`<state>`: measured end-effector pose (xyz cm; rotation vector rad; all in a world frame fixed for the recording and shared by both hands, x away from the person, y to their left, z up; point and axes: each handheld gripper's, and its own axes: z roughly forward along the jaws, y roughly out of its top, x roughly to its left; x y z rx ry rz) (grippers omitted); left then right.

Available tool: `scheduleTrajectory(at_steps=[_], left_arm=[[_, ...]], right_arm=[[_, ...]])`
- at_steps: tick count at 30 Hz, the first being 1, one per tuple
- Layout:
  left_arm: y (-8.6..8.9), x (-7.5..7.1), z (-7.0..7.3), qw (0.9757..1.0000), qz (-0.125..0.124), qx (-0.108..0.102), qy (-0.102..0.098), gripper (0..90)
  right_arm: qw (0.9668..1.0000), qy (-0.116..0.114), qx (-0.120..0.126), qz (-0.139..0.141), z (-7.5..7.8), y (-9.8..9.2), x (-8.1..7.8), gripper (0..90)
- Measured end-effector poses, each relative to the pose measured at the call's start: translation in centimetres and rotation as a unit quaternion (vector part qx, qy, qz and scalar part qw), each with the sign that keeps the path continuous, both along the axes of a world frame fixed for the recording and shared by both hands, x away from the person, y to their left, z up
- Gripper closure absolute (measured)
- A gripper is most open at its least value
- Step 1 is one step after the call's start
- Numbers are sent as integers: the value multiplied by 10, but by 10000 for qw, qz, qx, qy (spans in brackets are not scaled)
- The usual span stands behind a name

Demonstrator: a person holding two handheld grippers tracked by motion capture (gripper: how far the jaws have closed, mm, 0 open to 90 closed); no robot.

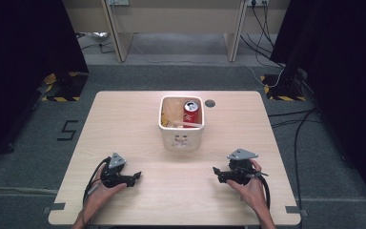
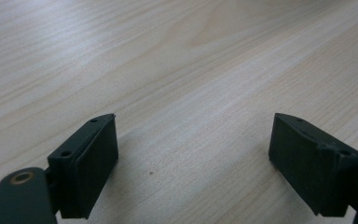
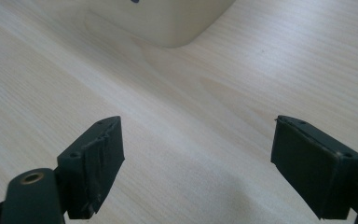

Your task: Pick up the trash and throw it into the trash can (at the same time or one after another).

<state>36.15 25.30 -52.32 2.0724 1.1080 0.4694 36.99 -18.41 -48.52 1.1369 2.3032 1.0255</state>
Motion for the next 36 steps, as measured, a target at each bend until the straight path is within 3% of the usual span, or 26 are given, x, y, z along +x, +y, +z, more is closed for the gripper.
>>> scheduleTrajectory(at_steps=[24, 36], left_arm=[[0, 0, 0, 10000, 2, -5, -6, 148], [0, 0, 0, 10000, 1, 1, -1, 148]], right_arm=[[9992, 329, -131, -201, -27, -17, -22, 167], [9996, 176, -102, -179, -32, -18, -28, 144]])
